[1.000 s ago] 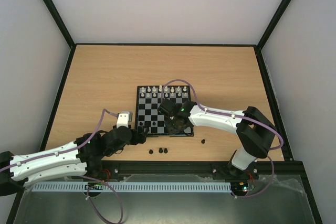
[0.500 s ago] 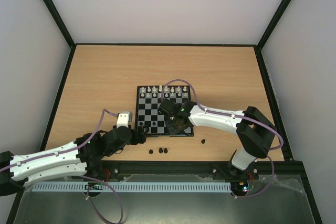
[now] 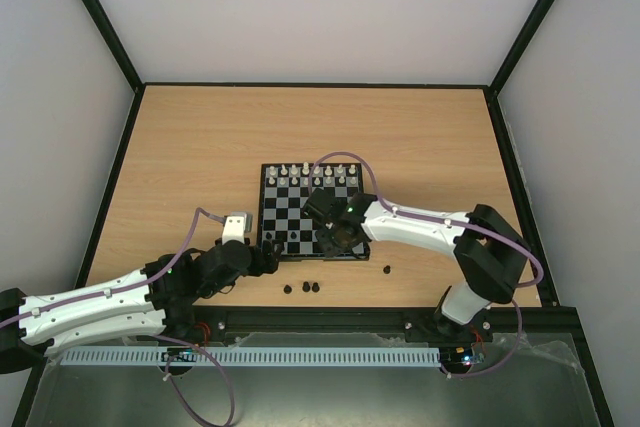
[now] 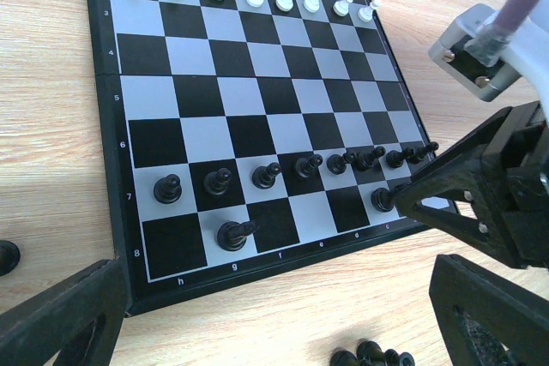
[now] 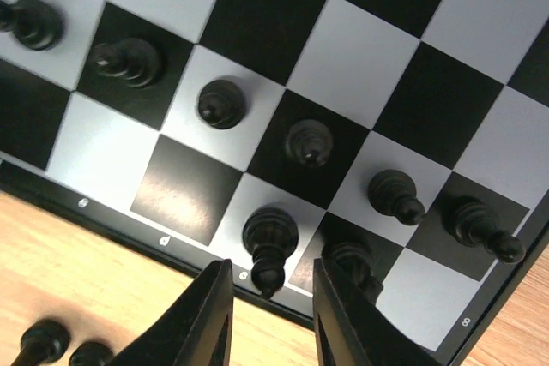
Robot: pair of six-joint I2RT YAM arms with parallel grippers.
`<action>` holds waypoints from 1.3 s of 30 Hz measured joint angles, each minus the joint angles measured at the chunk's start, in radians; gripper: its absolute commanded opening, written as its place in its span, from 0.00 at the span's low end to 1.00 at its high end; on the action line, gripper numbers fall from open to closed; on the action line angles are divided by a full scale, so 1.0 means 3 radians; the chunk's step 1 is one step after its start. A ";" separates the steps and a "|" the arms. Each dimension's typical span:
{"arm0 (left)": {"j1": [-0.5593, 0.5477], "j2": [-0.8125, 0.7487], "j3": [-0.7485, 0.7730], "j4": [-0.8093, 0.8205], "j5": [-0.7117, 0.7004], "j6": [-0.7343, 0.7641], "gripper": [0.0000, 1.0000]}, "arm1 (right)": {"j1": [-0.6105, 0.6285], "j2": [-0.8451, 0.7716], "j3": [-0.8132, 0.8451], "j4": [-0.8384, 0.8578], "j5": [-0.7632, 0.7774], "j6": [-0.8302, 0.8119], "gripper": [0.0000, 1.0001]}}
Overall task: Set up the chess pieces on the board
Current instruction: Place the chess piece on the chessboard, then pick up the chess piece at the center of the board.
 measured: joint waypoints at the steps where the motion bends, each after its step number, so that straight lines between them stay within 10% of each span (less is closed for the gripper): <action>1: 0.0000 0.0000 0.0000 0.0000 0.0000 0.0000 0.99 | 0.0000 -0.0025 -0.0008 0.0005 -0.0029 0.0000 0.29; 8: 0.0000 0.0000 0.0000 0.0000 0.0000 -0.0001 0.99 | -0.0003 -0.0404 -0.0034 0.0053 -0.0178 -0.0020 0.34; 12: 0.0000 0.0000 0.0000 0.0000 0.0000 0.0000 0.99 | -0.0006 -0.0561 -0.0041 0.0065 -0.0196 0.0020 0.64; 21: 0.0000 0.0018 0.0135 -0.0113 -0.0043 0.0005 0.99 | -0.0009 -0.1366 -0.0493 0.0248 -0.0519 0.0083 0.98; 39: -0.0009 0.0765 0.0544 -0.0716 0.0507 -0.0053 0.99 | -0.0009 -0.2181 -0.1035 0.0530 -0.1024 0.0160 0.98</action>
